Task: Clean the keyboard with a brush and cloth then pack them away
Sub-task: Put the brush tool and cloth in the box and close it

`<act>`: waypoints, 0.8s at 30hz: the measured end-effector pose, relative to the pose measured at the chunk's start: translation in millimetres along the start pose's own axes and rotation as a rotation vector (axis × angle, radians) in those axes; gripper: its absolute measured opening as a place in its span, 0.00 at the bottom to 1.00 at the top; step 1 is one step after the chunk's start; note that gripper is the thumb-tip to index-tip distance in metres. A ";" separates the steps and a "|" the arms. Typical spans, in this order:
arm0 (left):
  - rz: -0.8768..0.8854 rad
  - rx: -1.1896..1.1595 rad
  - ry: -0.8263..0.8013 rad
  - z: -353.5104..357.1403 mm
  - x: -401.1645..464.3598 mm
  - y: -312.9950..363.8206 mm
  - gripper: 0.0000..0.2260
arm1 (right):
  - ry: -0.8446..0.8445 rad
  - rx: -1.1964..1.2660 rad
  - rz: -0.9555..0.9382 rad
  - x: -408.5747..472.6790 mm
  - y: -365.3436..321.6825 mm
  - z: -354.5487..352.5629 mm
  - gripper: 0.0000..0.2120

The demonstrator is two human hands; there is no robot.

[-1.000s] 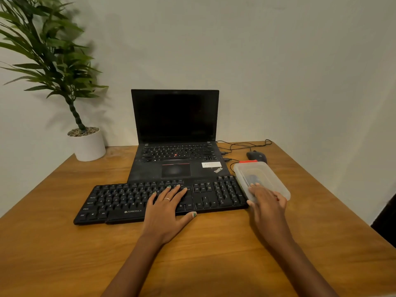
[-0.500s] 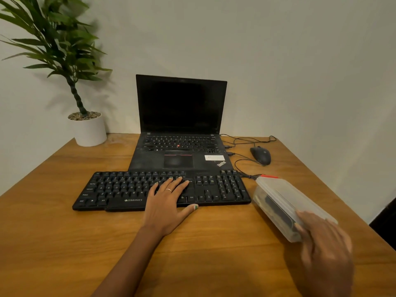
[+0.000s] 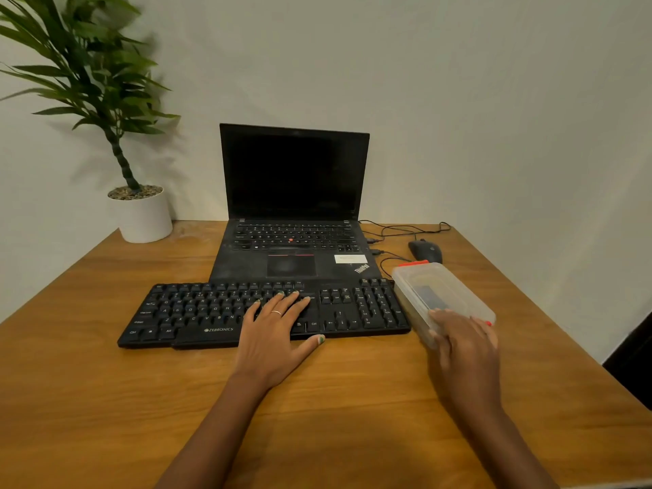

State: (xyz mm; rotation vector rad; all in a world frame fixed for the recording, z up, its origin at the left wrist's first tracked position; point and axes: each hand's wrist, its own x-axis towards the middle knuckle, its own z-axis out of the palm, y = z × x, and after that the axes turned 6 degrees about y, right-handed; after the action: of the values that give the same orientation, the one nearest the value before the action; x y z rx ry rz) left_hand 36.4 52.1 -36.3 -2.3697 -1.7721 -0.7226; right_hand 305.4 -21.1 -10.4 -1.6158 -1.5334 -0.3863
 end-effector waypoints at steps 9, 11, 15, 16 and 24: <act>0.004 -0.021 0.013 0.7 -0.7 -0.9 0.39 | 0.068 -0.006 -0.023 10.2 -9.4 27.2 0.12; 0.009 -0.006 0.000 -0.2 -0.9 0.0 0.40 | 0.073 -0.010 -0.034 9.6 -7.2 28.7 0.12; 0.006 -0.056 0.034 -0.8 -2.3 1.5 0.37 | 0.052 -0.057 -0.024 6.3 -5.0 36.5 0.15; 0.008 -0.054 0.036 -1.3 -3.0 1.5 0.37 | 0.058 -0.090 -0.021 5.4 -5.7 37.6 0.16; 0.019 -0.109 0.248 -6.6 -9.7 5.3 0.23 | 0.032 -0.017 -0.196 -6.7 -35.7 37.8 0.13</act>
State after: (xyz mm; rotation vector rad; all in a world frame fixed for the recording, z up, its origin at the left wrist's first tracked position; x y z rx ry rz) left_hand 37.2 39.6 -33.6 -2.2410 -1.6448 -1.0832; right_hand 258.8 -1.7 -24.6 -1.4697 -1.6732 -0.5306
